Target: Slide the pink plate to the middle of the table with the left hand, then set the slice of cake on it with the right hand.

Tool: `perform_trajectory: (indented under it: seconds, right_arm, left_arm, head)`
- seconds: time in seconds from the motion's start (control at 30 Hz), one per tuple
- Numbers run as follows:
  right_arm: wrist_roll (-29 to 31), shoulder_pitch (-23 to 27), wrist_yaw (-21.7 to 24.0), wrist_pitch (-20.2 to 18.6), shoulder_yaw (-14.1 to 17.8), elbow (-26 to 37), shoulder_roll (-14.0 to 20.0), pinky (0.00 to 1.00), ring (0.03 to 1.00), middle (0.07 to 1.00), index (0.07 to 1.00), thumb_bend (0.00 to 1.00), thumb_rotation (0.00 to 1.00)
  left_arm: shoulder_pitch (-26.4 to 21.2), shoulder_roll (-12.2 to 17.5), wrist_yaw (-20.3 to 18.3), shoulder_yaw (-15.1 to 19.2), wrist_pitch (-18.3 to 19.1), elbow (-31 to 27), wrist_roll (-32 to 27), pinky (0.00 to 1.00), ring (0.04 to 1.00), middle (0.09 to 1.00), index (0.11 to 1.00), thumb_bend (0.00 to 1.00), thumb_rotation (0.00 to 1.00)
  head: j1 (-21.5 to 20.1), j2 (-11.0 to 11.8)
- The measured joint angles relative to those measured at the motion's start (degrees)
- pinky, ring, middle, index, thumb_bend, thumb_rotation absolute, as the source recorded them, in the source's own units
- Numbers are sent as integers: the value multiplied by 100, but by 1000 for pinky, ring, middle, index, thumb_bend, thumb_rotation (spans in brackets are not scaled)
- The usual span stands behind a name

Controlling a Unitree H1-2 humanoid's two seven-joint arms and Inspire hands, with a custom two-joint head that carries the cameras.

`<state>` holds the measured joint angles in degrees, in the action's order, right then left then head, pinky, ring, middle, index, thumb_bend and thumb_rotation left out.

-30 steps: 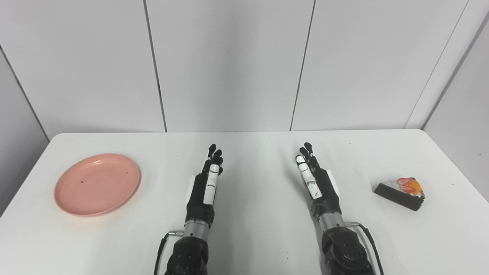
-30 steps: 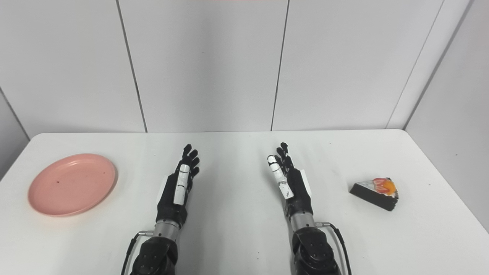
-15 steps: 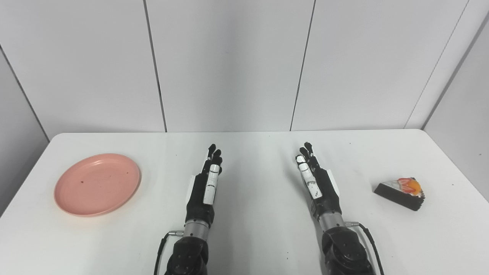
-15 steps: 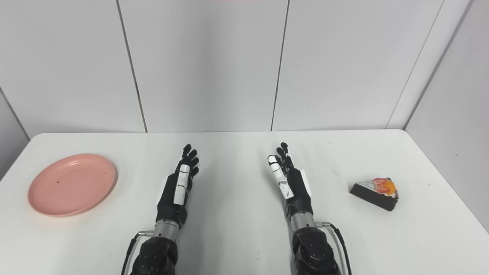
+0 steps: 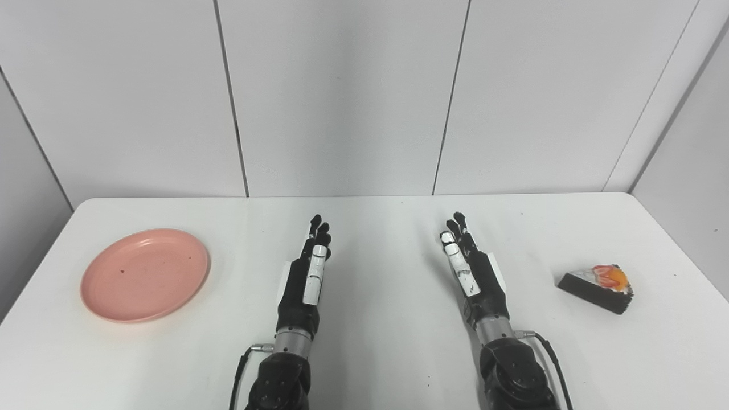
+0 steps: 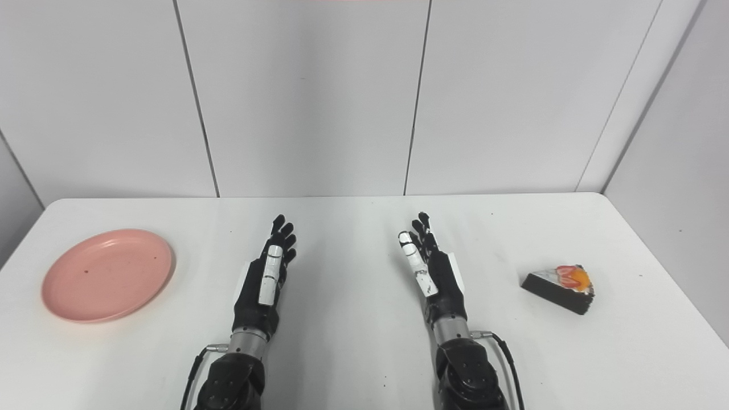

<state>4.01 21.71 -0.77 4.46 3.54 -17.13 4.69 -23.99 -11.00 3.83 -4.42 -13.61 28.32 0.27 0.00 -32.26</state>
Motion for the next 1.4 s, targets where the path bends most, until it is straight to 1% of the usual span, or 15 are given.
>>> perform_trajectory:
  seconds: [0.23, 0.33, 0.4, 0.43, 0.47, 0.5, 0.53, 0.6, 0.77, 0.83, 0.93, 1.03, 1.2, 1.27, 1.4]
  right_arm:
    - [53, 0, 3, 0, 8, -1, 0, 976, 940, 968, 1000, 613, 809]
    - [46, 0, 3, 2, 7, -16, 5, 977, 941, 970, 1000, 599, 822]
    - [23, 0, 5, 10, 6, -49, 35, 977, 942, 969, 1000, 606, 833]
    - [12, 0, 8, 32, 6, -80, 61, 977, 942, 968, 999, 606, 837]
    - [11, 2, 16, 73, 6, -116, 84, 977, 942, 967, 996, 609, 844]
    - [13, 12, 28, 122, 7, -142, 101, 981, 943, 968, 994, 611, 854]
    - [26, 26, 49, 178, 10, -178, 122, 991, 947, 971, 995, 615, 862]
    - [115, 64, 134, 230, 52, -260, 153, 999, 952, 970, 986, 630, 864]
    - [239, 90, 262, 302, 122, -294, 200, 1000, 966, 987, 1000, 591, 896]
    - [248, 91, 281, 323, 134, -298, 225, 1000, 967, 987, 1000, 574, 904]
    - [284, 106, 284, 345, 185, -323, 234, 1000, 966, 982, 1000, 549, 893]
    - [356, 103, 281, 344, 245, -304, 240, 1000, 959, 975, 991, 558, 865]
    - [432, 31, 339, 332, 263, -160, 254, 1000, 979, 991, 1000, 517, 877]
    - [448, 21, 393, 328, 250, -147, 249, 1000, 983, 995, 1000, 498, 883]
    - [455, 11, 400, 326, 249, -131, 239, 1000, 980, 995, 1000, 476, 905]
  left_arm:
    - [5, -9, 10, 5, -2, -10, 0, 971, 975, 976, 972, 644, 993]
    - [5, -23, 10, 5, -2, 1, 0, 966, 973, 972, 967, 639, 987]
    - [1, -42, 46, 2, -30, 33, 19, 946, 962, 961, 955, 621, 996]
    - [-3, -51, 84, -4, -92, 57, 50, 938, 958, 958, 950, 614, 998]
    - [-13, -65, 133, -12, -168, 78, 125, 934, 958, 959, 950, 610, 999]
    - [-25, -77, 155, -12, -246, 94, 150, 934, 960, 962, 950, 615, 1000]
    - [-31, -78, 184, -13, -342, 109, 159, 938, 960, 961, 946, 628, 1000]
    - [-28, -83, 227, 0, -413, 103, 165, 983, 974, 967, 954, 662, 983]
    - [15, -81, 295, 49, -537, -68, 151, 997, 976, 965, 949, 666, 1000]
    - [46, -72, 321, 88, -518, -138, 162, 993, 975, 966, 953, 640, 1000]
    - [92, 30, 349, 183, -326, -287, 253, 978, 966, 959, 947, 620, 1000]
    - [148, 168, 378, 405, -186, -494, 200, 992, 972, 957, 948, 634, 1000]
    - [253, 515, 379, 682, 564, -1212, 99, 1000, 948, 916, 916, 717, 1000]
    - [253, 615, 379, 728, 727, -1403, 80, 962, 903, 874, 875, 717, 1000]
    - [240, 728, 397, 914, 970, -1671, 79, 920, 869, 836, 837, 724, 1000]
  head:
    - [35, 26]
    - [490, 184]
    - [492, 185]
    - [727, 289]
    - [729, 290]
    - [964, 386]
    - [967, 387]
    - [1378, 570]
    - [1766, 738]
    - [1767, 738]
    - [1977, 808]
    - [2144, 853]
    - [2241, 861]
    - [2329, 888]
    - [2391, 932]
